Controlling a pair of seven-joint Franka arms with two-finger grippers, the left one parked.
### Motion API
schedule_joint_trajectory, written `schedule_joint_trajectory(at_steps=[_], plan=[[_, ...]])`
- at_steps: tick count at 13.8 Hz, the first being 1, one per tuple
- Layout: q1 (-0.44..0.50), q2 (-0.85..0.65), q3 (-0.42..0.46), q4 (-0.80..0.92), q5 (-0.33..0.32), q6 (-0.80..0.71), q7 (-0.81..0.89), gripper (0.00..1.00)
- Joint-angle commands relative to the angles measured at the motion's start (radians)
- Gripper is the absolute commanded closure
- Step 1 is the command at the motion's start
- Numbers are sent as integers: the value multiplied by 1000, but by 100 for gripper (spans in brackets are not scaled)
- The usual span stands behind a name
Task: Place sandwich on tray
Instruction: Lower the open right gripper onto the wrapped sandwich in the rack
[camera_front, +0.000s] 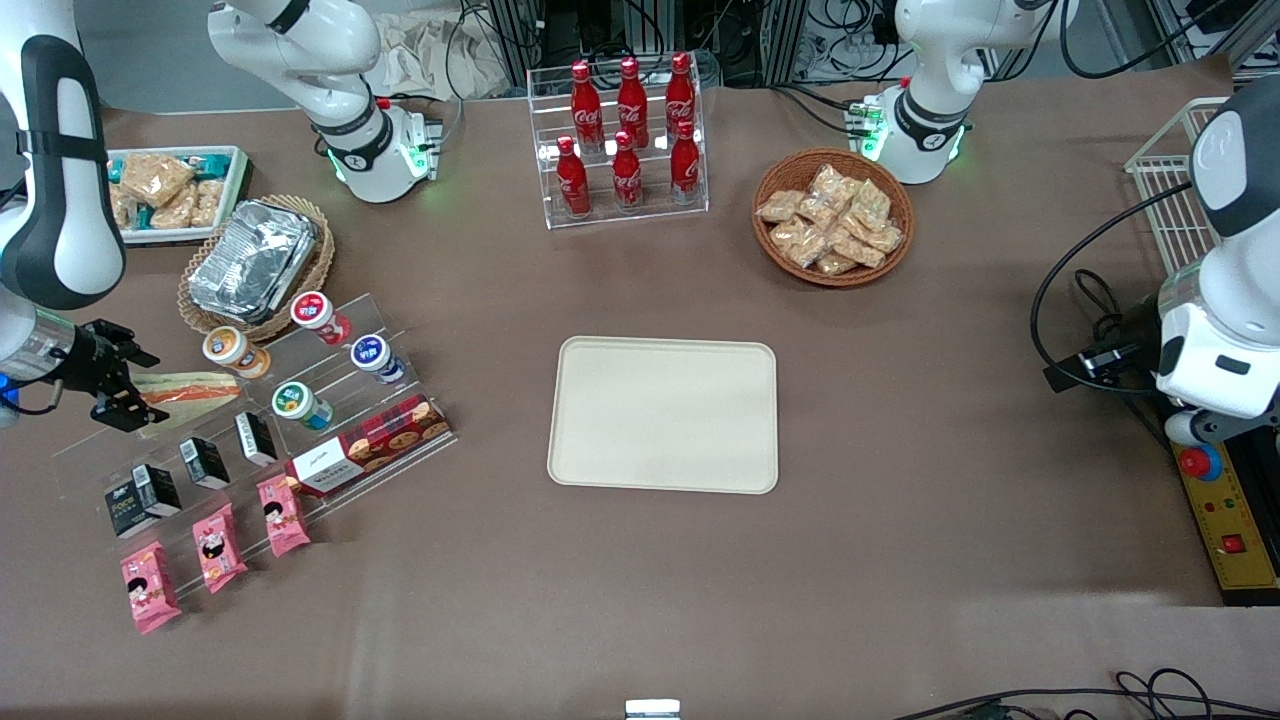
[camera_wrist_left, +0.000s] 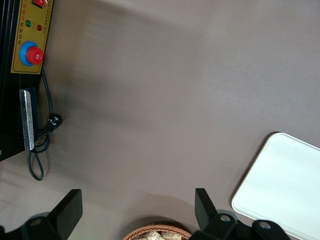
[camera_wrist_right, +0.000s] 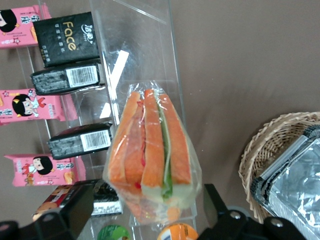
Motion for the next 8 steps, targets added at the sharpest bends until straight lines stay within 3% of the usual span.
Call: schedule_joint_trajectory(at_steps=[1,3,6,8], plan=[[-7,6,-1,-15,-2,37,-25,10],[-8,12,-1,-17,-2,41,-36,43],[-7,17,-1,-17,0,44,-30,71],[-7,20,-1,-17,0,44,-30,78]])
